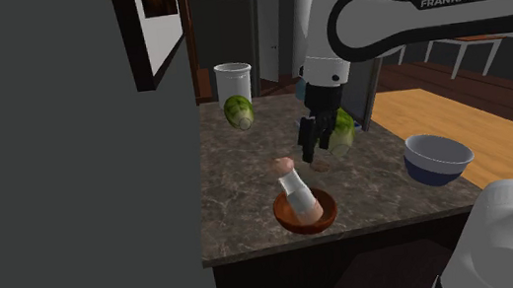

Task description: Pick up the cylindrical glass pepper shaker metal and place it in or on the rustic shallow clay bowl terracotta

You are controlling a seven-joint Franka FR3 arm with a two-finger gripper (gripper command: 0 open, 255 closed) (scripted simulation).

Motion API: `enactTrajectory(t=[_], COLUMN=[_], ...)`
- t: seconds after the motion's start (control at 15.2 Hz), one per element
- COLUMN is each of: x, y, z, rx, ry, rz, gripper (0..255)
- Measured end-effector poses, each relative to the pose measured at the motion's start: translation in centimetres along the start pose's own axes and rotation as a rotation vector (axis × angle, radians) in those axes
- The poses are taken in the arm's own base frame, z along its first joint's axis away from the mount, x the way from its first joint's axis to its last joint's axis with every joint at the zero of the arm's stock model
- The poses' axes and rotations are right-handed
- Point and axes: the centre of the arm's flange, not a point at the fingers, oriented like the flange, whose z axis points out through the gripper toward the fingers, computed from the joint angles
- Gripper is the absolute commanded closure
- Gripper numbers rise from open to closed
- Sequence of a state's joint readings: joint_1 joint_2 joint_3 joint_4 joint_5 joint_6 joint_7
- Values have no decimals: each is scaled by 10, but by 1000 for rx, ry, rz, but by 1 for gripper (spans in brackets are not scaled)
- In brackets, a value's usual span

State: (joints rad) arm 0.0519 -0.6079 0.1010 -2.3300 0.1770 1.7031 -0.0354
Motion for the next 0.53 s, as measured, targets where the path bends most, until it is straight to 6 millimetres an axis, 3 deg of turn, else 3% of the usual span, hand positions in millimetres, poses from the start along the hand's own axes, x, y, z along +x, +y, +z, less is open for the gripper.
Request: enactTrajectory(t=[0.26, 0.53], x=[-1, 1], y=[1, 0], z=[-5, -45], rx=[0, 0], ry=[0, 1], rz=[0, 0], gripper=[0, 0])
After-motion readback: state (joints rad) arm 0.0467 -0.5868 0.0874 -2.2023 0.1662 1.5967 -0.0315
